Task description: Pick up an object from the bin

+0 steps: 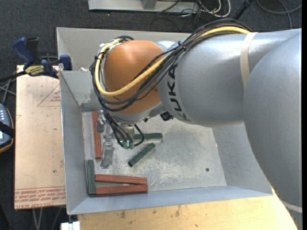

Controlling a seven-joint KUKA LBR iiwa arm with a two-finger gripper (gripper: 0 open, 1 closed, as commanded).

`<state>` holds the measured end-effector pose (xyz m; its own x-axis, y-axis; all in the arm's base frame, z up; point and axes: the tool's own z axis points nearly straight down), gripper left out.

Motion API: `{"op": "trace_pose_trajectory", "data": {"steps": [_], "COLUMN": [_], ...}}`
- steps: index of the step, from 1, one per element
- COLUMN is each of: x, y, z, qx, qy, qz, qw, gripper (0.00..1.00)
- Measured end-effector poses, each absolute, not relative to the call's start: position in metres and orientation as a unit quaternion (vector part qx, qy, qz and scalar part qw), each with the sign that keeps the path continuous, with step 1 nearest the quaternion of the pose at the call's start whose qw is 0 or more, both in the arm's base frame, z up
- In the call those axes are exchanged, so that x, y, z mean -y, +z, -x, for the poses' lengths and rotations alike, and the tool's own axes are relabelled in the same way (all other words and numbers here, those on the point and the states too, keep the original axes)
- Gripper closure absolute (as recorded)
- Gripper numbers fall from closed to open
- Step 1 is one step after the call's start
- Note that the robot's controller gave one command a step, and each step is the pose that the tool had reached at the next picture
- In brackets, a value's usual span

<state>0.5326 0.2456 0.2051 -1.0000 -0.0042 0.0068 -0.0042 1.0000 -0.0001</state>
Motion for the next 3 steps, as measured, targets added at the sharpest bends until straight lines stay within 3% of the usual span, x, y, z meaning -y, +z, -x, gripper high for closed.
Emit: {"op": "trace_pose_trajectory", "data": {"steps": [1,2,3], "x": [-0.245,-0.22,-0.211], "y": [0.209,0.159,0.1], "z": [-0.535,-0.521,-0.531], "qx": [1.0,1.0,0.996], "qy": [-0.001,-0.002,-0.001], "qz": [0.0,-0.015,-0.09], "qw": [0.0,-0.003,-0.002], "gripper": [0.0,0.0,0.0]}}
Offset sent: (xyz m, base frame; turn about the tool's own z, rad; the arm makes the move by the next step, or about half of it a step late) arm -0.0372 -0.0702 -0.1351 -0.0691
